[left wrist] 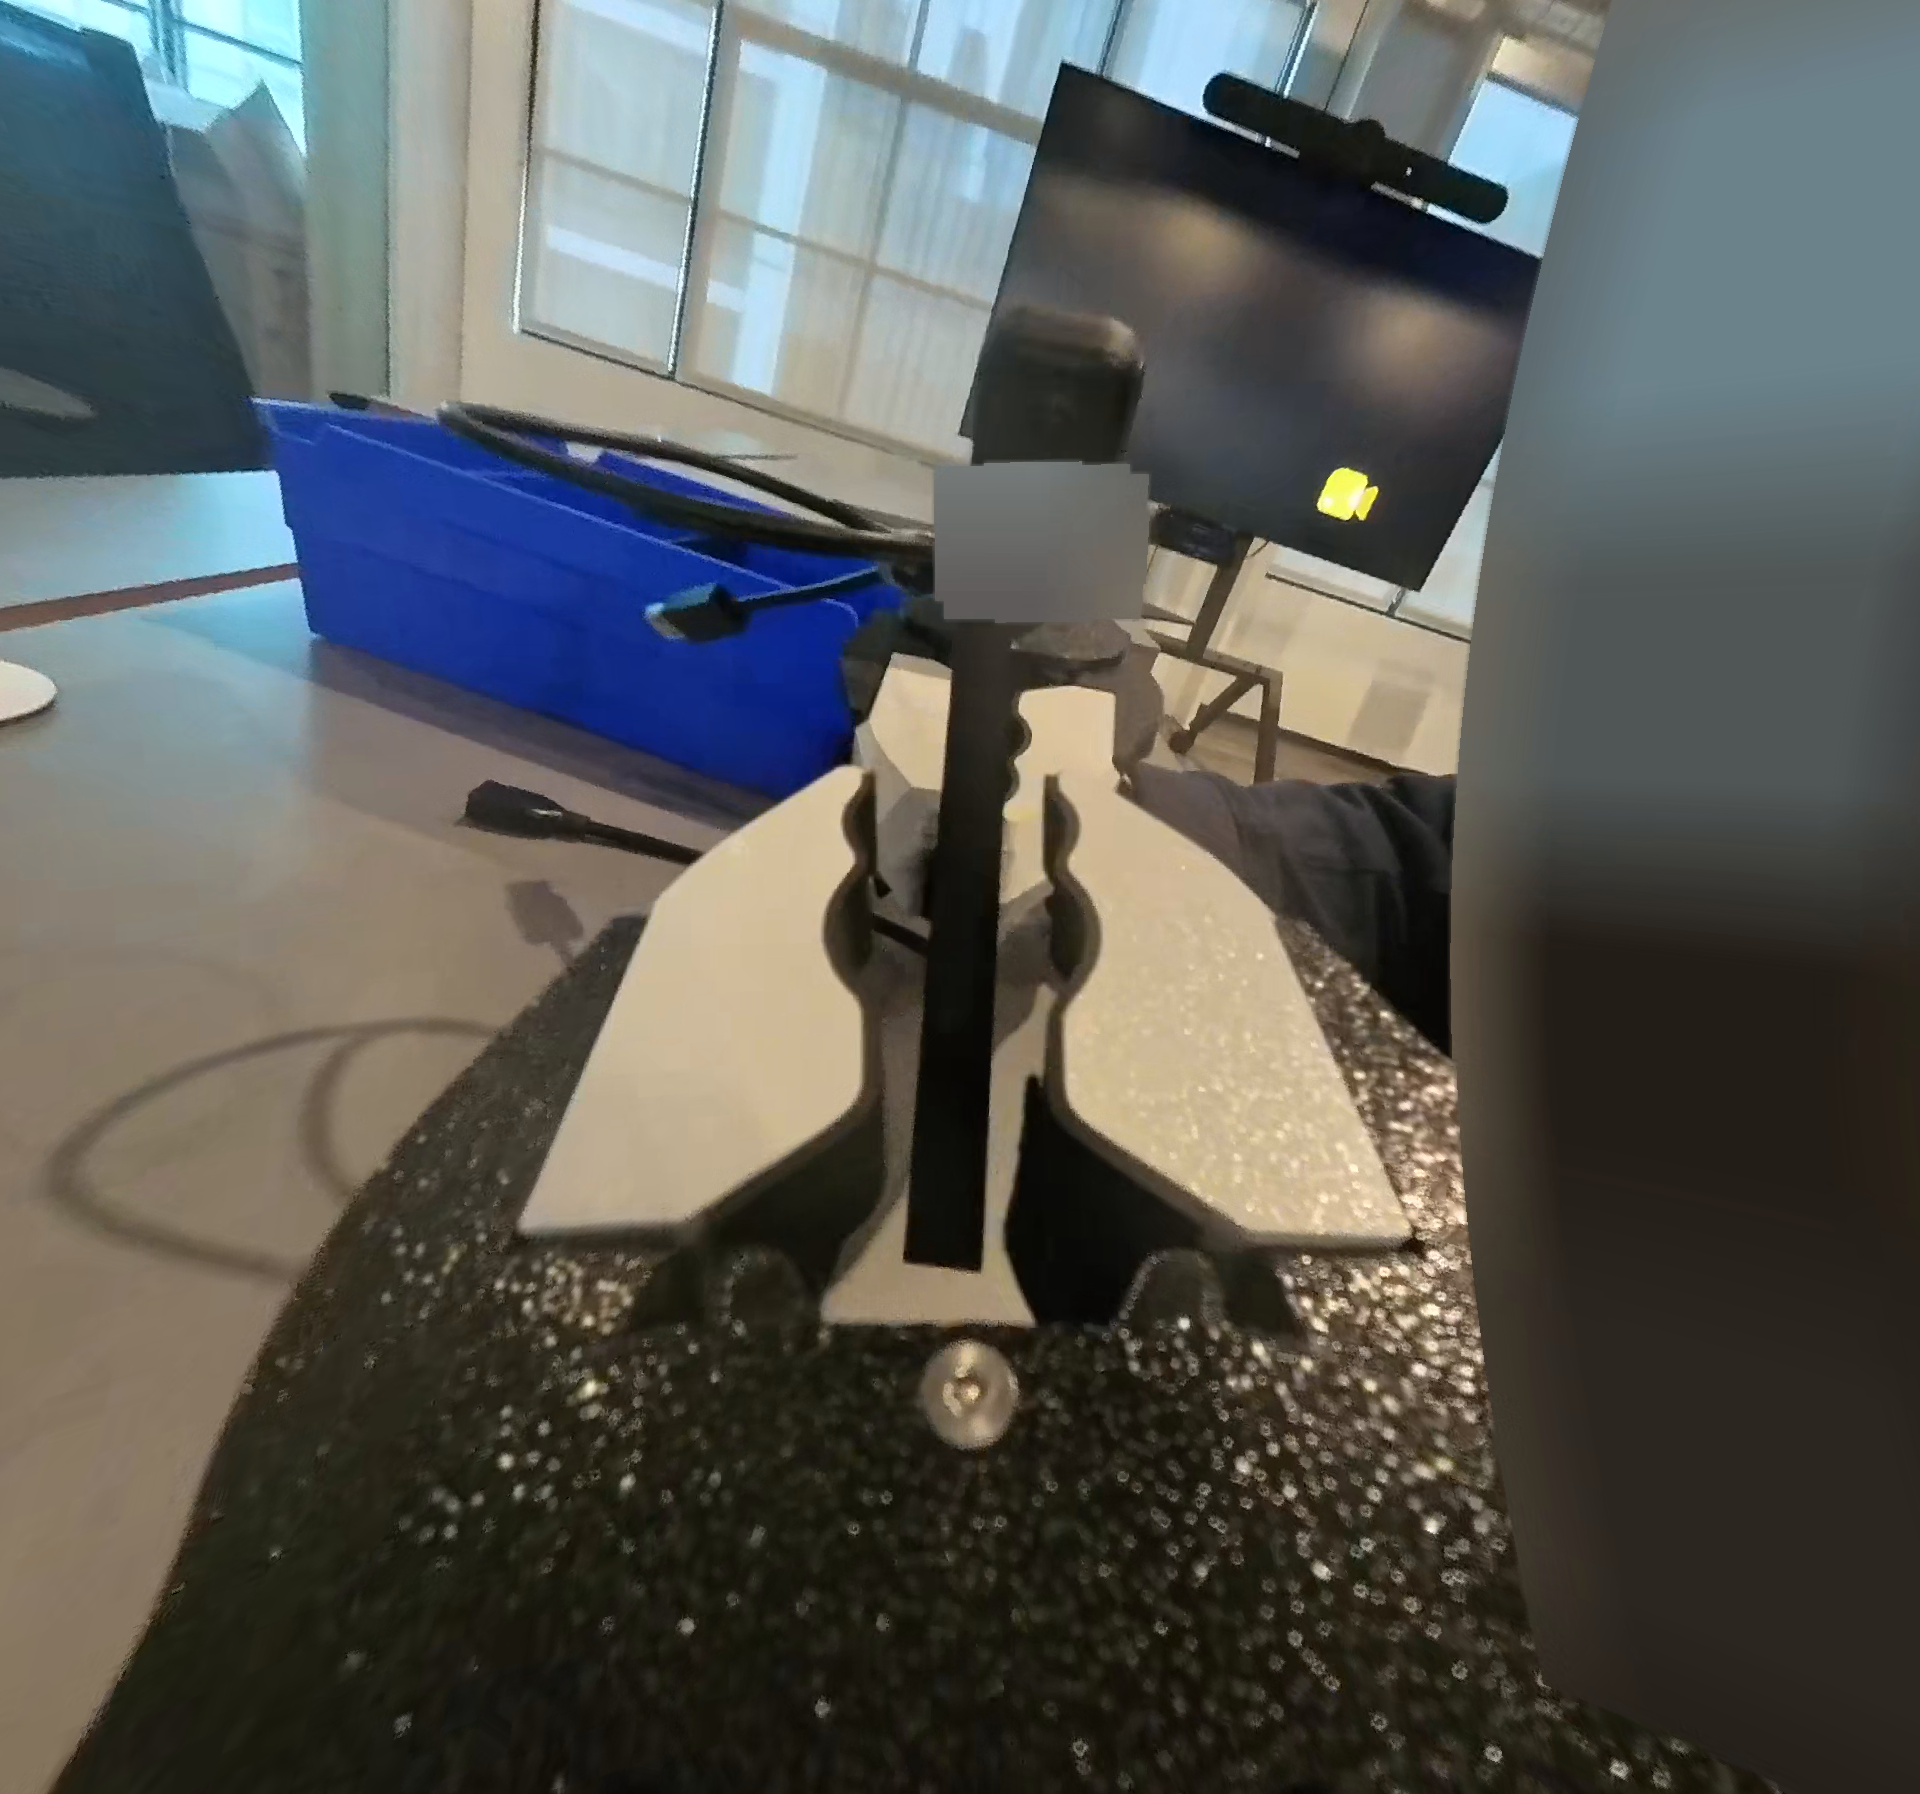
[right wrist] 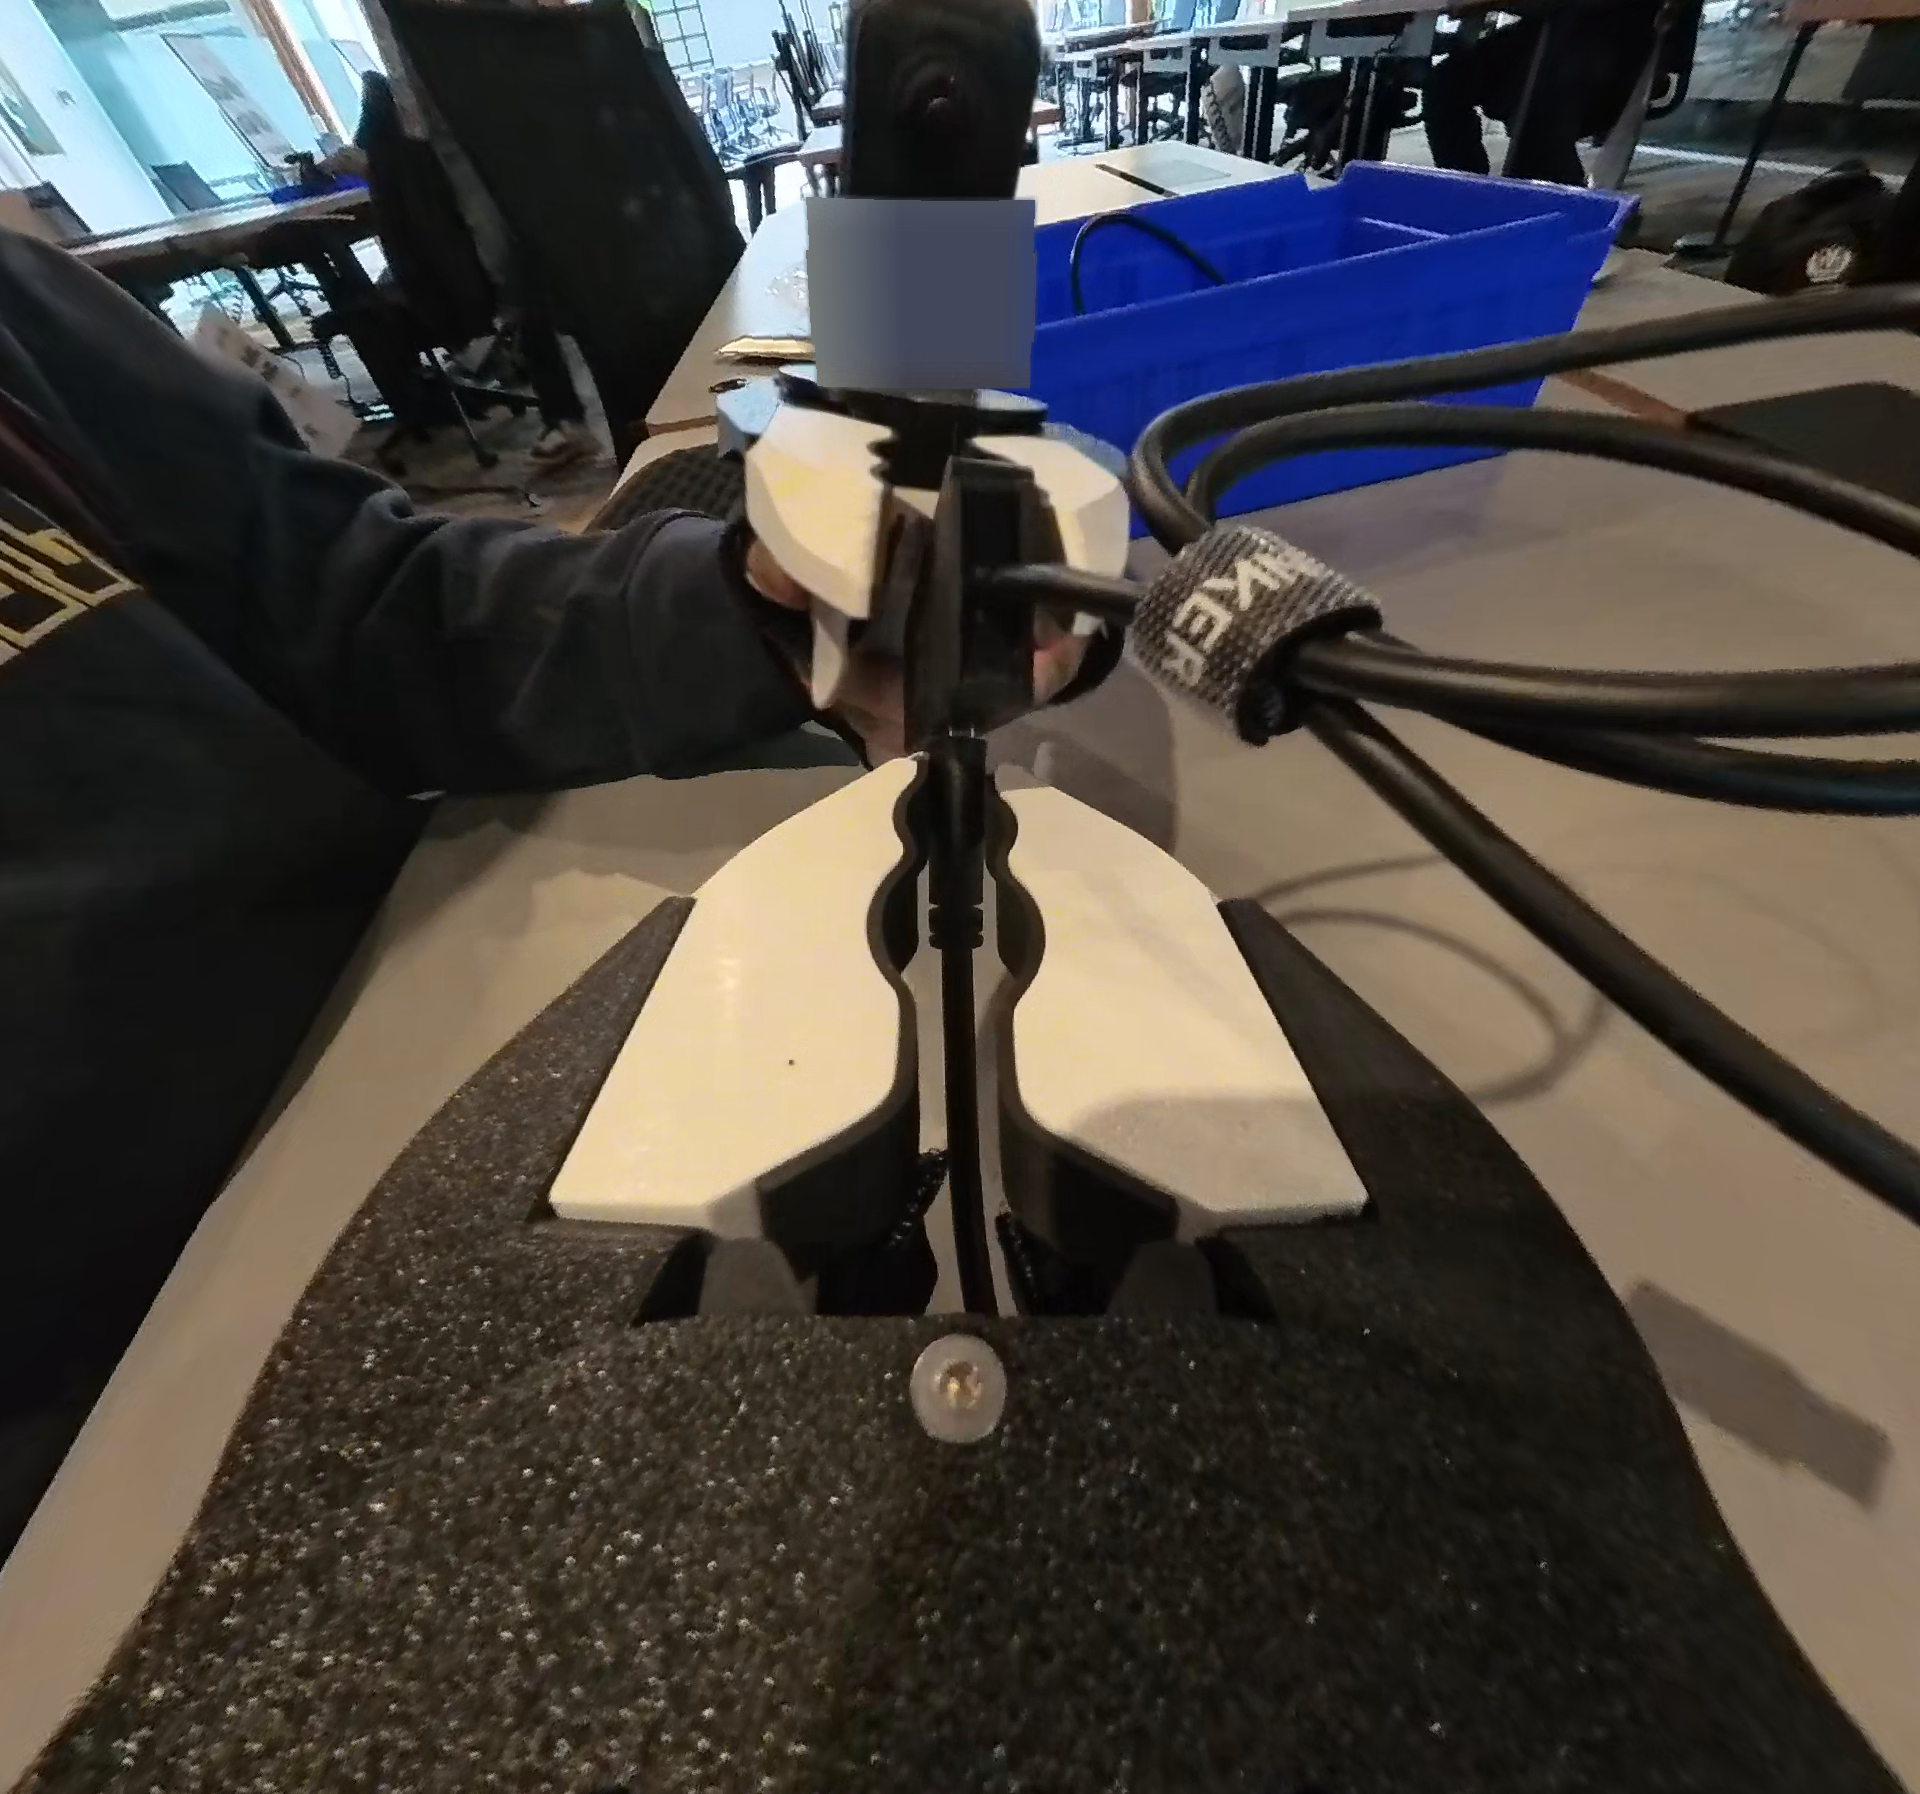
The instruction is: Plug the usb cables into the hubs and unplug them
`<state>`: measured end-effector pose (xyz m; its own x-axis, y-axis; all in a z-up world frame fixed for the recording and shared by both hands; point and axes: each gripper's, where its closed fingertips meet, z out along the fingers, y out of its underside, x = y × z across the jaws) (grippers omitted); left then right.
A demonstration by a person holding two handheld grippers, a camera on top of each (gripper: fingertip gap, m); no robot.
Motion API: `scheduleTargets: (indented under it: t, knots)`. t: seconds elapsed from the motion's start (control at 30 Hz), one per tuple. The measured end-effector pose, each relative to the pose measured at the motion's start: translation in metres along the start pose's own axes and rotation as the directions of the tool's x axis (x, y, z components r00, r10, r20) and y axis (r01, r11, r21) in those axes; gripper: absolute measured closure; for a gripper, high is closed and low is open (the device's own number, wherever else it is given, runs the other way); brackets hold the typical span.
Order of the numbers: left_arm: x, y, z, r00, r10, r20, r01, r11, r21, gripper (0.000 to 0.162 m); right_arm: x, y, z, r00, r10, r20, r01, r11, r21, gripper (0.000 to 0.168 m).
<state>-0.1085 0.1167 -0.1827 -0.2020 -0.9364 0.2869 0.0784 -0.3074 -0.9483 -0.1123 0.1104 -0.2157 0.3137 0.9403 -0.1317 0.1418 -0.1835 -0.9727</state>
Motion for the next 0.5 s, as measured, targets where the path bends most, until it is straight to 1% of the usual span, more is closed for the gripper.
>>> scheduleTargets:
  t: [0.1,0.13,0.17,0.2,0.33,0.5]
  knots:
    - [-0.0002,0.0042,0.0013,1.000,0.000,-0.001,0.000,1.000,-0.027,0.129,0.0007,-0.0008,-0.0004,1.000,-0.002,-0.006,0.002,1.000,0.006,0.159]
    - [-0.0004,0.0045,0.0013,1.000,0.004,0.001,-0.004,1.000,-0.028,0.133,0.0007,-0.0009,-0.0006,1.000,-0.003,-0.006,0.003,1.000,0.007,0.159]
    - [-0.0001,0.0047,0.0011,1.000,0.012,0.000,-0.012,1.000,-0.029,0.145,0.0006,-0.0010,-0.0005,1.000,-0.004,-0.005,0.004,1.000,0.006,0.159]
    - [0.0003,0.0050,0.0008,1.000,0.025,0.000,-0.025,0.999,-0.030,0.151,0.0007,-0.0008,-0.0004,1.000,-0.004,-0.007,0.004,1.000,0.005,0.159]
    - [-0.0009,0.0052,0.0006,0.999,0.047,0.012,-0.046,0.998,-0.048,0.151,0.0002,-0.0006,0.0005,1.000,-0.009,-0.004,0.009,1.000,0.015,0.159]
    - [0.0008,0.0022,0.0006,0.998,0.062,0.005,-0.062,0.998,-0.026,0.152,-0.0016,-0.0038,-0.0001,1.000,-0.017,0.008,0.017,0.999,0.050,0.159]
